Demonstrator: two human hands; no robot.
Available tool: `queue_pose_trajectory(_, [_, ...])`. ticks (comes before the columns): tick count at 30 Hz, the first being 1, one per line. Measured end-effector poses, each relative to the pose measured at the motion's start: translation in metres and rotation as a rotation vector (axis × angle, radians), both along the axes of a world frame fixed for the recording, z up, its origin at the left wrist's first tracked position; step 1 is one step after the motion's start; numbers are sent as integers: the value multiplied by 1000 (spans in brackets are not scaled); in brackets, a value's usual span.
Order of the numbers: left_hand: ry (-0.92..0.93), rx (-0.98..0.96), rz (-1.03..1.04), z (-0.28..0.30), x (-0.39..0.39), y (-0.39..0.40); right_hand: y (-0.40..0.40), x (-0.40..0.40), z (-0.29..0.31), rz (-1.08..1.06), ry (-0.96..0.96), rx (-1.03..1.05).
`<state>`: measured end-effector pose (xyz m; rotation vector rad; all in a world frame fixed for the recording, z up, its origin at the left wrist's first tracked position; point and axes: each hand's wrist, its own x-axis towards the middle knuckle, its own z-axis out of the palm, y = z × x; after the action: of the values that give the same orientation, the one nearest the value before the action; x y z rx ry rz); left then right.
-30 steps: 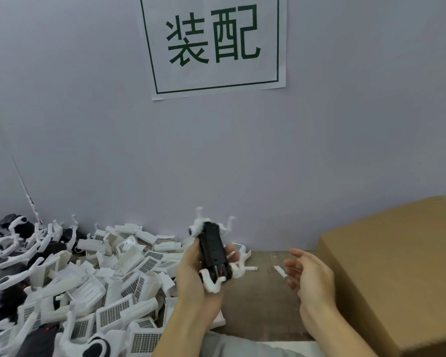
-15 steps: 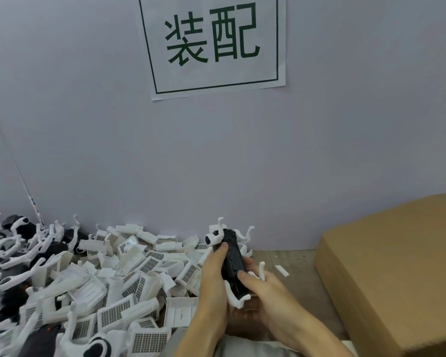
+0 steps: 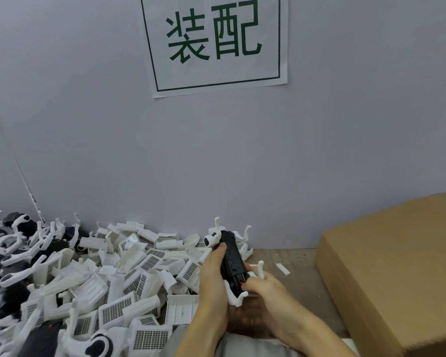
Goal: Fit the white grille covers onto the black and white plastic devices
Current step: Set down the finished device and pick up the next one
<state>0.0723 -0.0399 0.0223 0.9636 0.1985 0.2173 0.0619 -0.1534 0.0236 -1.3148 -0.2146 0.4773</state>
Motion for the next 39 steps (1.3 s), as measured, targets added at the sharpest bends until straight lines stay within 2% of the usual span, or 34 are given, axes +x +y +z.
queue_pose_trajectory(6, [28, 105, 32, -2, 1, -2, -3, -2, 4, 16, 63, 20])
queue_pose_trajectory(14, [87, -73, 2, 5, -3, -2, 1, -1, 1, 15, 16, 33])
queue_pose_trajectory(20, [60, -16, 30, 3, 1, -5, 0, -1, 3, -17, 53, -63])
queue_pose_trajectory(23, [83, -140, -11, 8, -1, -4, -1, -1, 2, -10, 41, -46])
queue_pose_trajectory(25, [30, -246, -33, 15, -3, 1, -2, -1, 4, 50, 45, 52])
queue_pose_trajectory(27, [-57, -336, 2, 25, -5, 12, -1, 1, 4, 18, 66, 117])
queue_pose_trajectory(28, [-111, -374, 31, 31, -6, 20, 0, 3, 3, -51, 21, 61])
queue_pose_trajectory(30, [-199, -428, 41, 44, -10, 38, 5, 6, -1, -196, -212, -292])
queue_pose_trajectory(32, [-258, -449, 11, 56, -16, 54, 14, 6, -2, -214, -472, -592])
queue_pose_trajectory(35, [-283, -464, -17, 65, -18, 62, 38, 4, -3, -88, -657, -731])
queue_pose_trajectory(39, [-168, -466, -81, 64, -17, 53, 73, 5, 1, -15, -852, -897])
